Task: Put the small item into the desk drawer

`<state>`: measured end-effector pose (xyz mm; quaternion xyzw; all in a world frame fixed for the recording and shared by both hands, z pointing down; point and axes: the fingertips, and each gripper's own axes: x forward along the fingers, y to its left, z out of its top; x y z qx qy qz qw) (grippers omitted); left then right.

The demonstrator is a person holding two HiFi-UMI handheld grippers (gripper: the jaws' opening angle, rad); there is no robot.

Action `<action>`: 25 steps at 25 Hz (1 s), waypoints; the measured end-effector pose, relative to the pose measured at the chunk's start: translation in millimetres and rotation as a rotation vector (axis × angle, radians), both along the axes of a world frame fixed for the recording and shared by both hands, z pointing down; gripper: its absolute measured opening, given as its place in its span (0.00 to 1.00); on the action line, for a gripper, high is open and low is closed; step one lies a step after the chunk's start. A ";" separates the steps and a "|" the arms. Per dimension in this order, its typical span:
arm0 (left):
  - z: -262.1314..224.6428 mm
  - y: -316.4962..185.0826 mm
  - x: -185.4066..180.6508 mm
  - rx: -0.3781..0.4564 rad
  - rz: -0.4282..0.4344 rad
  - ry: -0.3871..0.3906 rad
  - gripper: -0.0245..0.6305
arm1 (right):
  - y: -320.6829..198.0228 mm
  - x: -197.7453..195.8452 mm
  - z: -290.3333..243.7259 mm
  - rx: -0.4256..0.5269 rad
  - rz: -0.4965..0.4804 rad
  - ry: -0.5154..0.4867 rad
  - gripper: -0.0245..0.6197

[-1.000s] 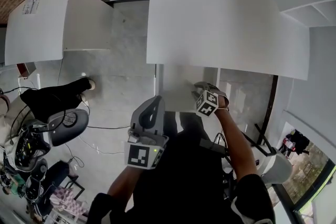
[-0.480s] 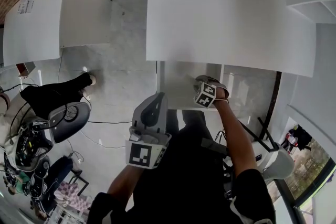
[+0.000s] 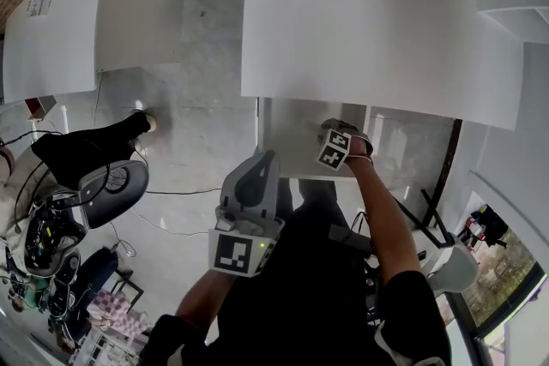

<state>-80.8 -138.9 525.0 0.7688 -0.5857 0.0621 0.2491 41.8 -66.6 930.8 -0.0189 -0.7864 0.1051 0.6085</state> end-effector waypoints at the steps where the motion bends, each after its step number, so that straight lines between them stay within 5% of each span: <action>1: 0.7 -0.5 -0.7 -0.003 -0.002 0.001 0.07 | 0.4 0.3 2.6 -0.006 0.001 0.006 0.26; 25: 14.7 -5.9 -16.8 -0.034 -0.010 0.009 0.07 | 5.8 2.6 33.2 -0.056 0.036 0.078 0.29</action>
